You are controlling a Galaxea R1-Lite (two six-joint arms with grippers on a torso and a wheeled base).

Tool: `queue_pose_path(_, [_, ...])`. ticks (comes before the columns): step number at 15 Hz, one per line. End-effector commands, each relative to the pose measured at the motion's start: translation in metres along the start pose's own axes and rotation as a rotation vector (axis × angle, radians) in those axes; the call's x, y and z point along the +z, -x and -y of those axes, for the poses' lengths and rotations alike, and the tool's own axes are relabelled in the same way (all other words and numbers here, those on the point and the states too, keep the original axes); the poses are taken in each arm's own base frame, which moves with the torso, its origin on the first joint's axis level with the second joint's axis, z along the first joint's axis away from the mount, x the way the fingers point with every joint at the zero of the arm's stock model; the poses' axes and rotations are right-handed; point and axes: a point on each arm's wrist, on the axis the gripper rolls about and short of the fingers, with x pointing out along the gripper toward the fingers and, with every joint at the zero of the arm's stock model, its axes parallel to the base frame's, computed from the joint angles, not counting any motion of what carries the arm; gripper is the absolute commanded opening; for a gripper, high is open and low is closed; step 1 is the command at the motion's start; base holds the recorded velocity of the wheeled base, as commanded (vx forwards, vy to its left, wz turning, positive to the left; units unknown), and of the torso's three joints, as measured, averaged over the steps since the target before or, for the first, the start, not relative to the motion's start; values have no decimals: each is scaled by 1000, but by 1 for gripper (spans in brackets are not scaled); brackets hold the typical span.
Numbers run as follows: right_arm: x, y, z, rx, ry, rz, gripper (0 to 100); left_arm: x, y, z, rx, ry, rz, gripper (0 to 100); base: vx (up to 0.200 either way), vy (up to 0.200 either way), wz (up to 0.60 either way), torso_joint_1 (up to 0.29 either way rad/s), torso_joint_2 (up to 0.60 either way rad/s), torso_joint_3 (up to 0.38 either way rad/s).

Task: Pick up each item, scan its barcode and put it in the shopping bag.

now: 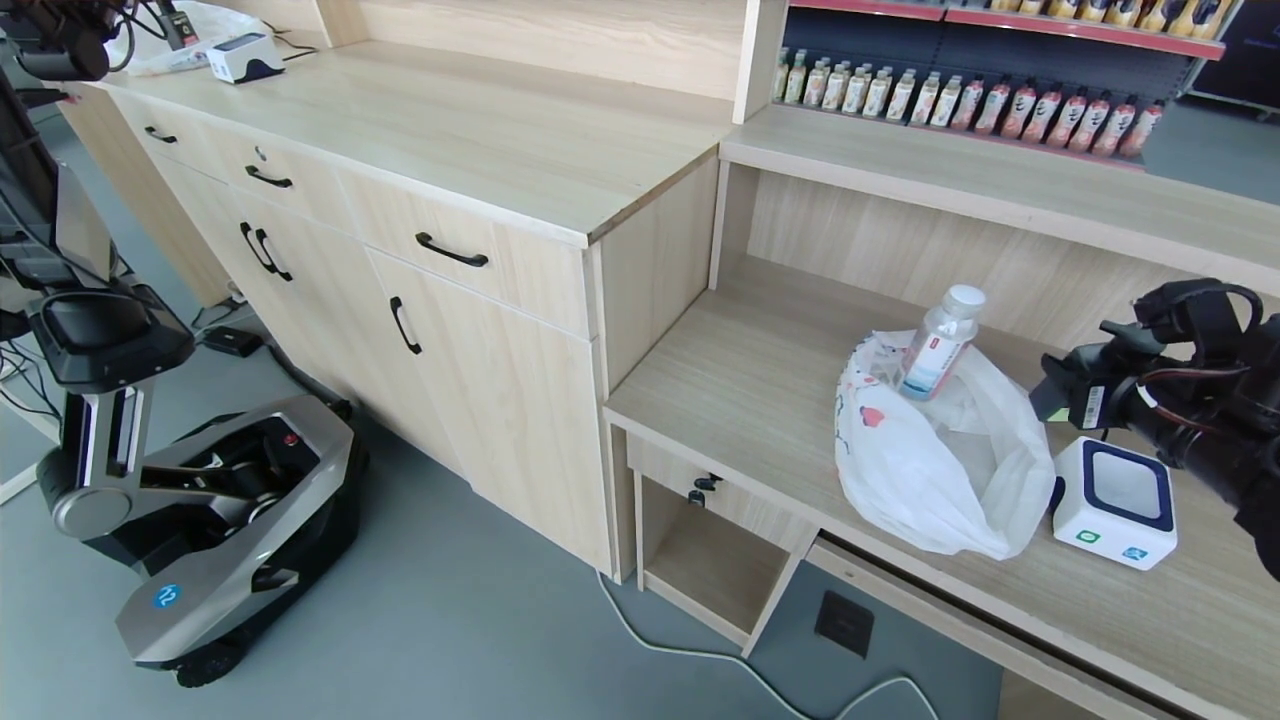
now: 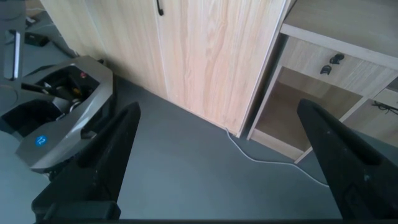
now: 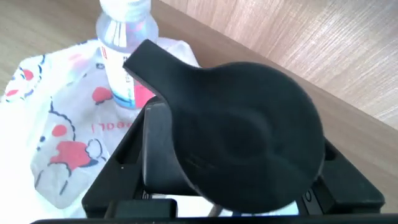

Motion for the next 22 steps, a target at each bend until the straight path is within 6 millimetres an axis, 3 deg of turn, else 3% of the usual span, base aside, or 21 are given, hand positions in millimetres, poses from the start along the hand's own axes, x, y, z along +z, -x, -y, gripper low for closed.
queue_pose_path(1, [-9, 1, -3, 13, 17, -32, 0, 0, 0, 0, 1, 0, 1, 100, 0, 0, 0, 0, 0, 0])
queue_pose_path(7, [-10, -2, -13, 39, 16, -17, 0, 0, 0, 0, 1, 0, 1, 100, 0, 0, 500, 4, 1, 4])
queue_pose_path(11, [-19, -9, -12, 34, 7, -36, 0, 0, 0, 0, 1, 0, 1, 100, 0, 0, 0, 0, 0, 0])
queue_pose_path(15, [-34, -15, -8, 10, 3, -47, 0, 0, 0, 0, -1, 0, 1, 100, 0, 0, 0, 0, 0, 0])
queue_pose_path(19, [-69, -14, -4, 0, -2, -172, 0, 0, 0, 0, 1, 0, 1, 100, 0, 0, 0, 0, 0, 0])
queue_pose_path(22, [-83, -17, -8, 10, -32, -216, 0, 0, 0, 0, -1, 0, 1, 100, 0, 0, 0, 0, 0, 0])
